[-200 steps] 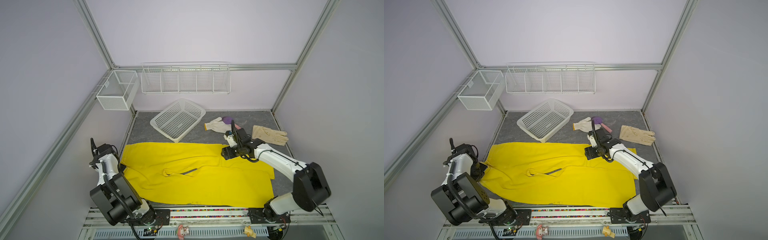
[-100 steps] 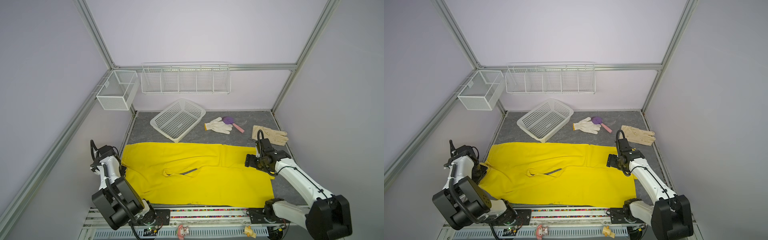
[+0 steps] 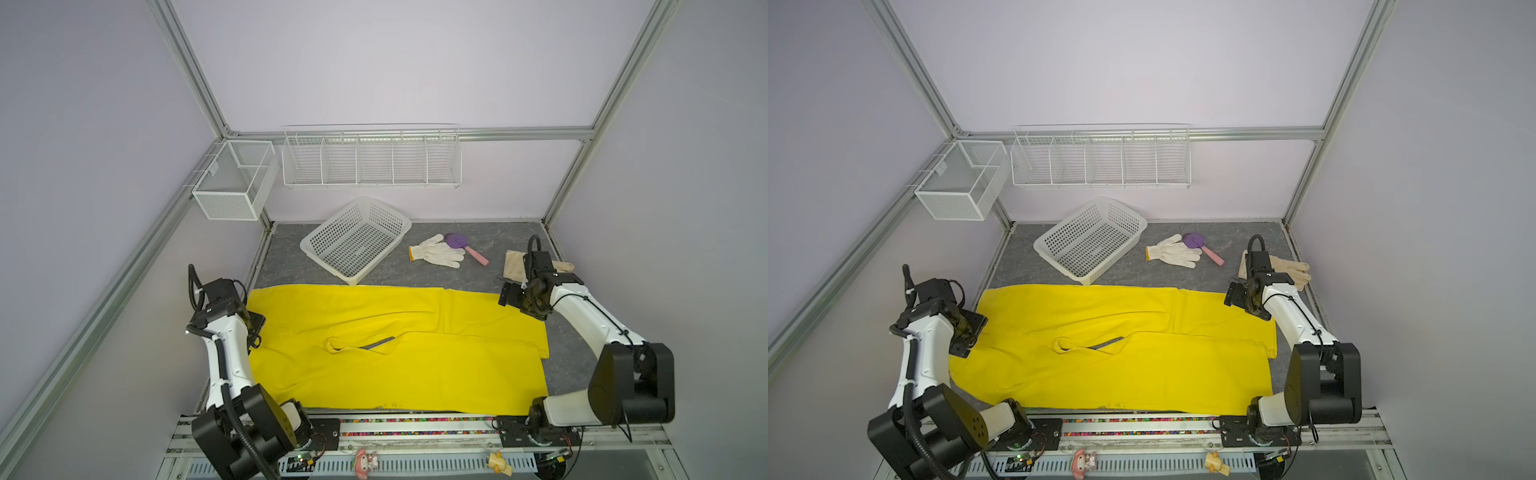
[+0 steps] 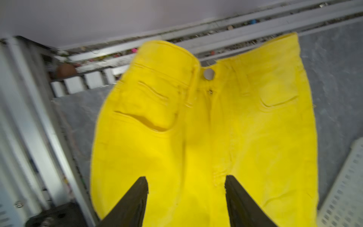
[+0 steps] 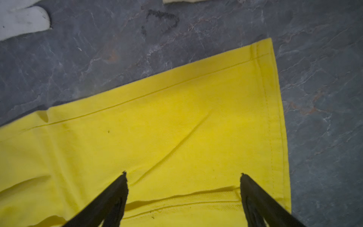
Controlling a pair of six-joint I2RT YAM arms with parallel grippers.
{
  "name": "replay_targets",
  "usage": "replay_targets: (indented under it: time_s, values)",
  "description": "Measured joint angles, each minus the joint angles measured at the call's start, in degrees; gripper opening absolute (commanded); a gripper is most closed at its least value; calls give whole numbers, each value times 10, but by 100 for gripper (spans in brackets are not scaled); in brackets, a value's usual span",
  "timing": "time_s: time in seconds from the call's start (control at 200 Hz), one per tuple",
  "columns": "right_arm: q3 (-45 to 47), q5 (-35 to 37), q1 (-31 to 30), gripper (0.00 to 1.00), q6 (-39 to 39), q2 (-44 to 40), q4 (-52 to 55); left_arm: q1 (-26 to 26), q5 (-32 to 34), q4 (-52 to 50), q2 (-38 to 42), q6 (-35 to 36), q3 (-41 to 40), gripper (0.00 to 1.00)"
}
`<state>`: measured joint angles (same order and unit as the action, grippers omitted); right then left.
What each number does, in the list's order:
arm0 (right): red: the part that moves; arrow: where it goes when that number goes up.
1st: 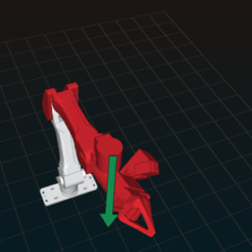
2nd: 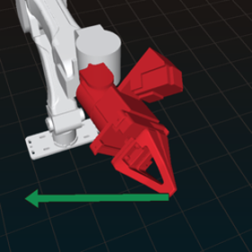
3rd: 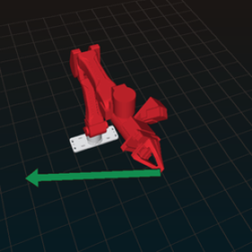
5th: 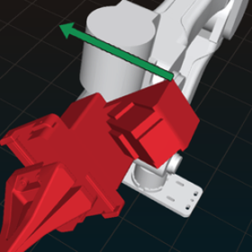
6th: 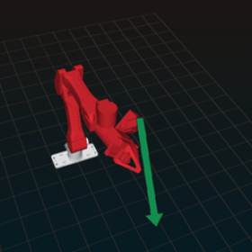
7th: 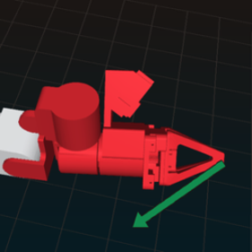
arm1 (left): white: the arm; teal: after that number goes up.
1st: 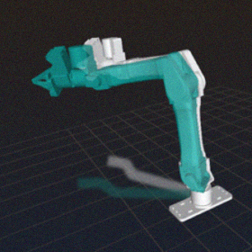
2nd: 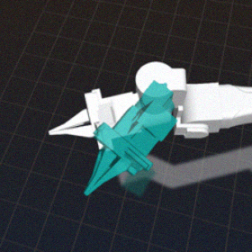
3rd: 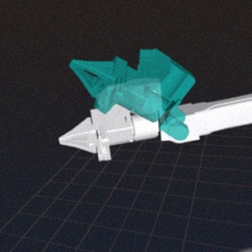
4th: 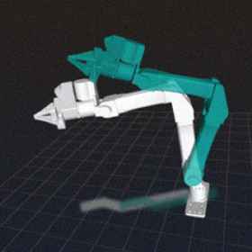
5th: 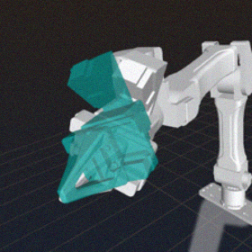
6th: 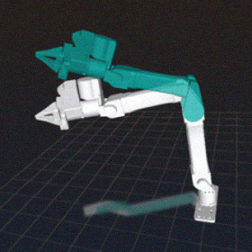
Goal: Fold and stack the trousers
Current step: Smooth out the trousers at the center of the table, then fold the trousers at the center of the table.
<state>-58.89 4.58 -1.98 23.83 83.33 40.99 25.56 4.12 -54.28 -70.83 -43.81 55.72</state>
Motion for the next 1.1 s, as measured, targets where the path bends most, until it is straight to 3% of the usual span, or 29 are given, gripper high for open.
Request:
replay_targets:
  time_s: [0.27, 0.6, 0.785, 1.099]
  values:
    - [-25, -11, 4, 92, 11, 31, -6, -121, -35, 102, -161, -67, 89, 64]
    - [-31, -26, 35, 93, 28, 37, -17, -133, -40, 218, -296, -191, 127, 64]
    - [-31, -32, 41, 93, 30, 40, -14, -133, -25, 185, -402, -235, 252, 64]
    - [-35, -34, 54, 93, 30, 39, 25, -138, -13, 76, -532, -205, 424, 63]
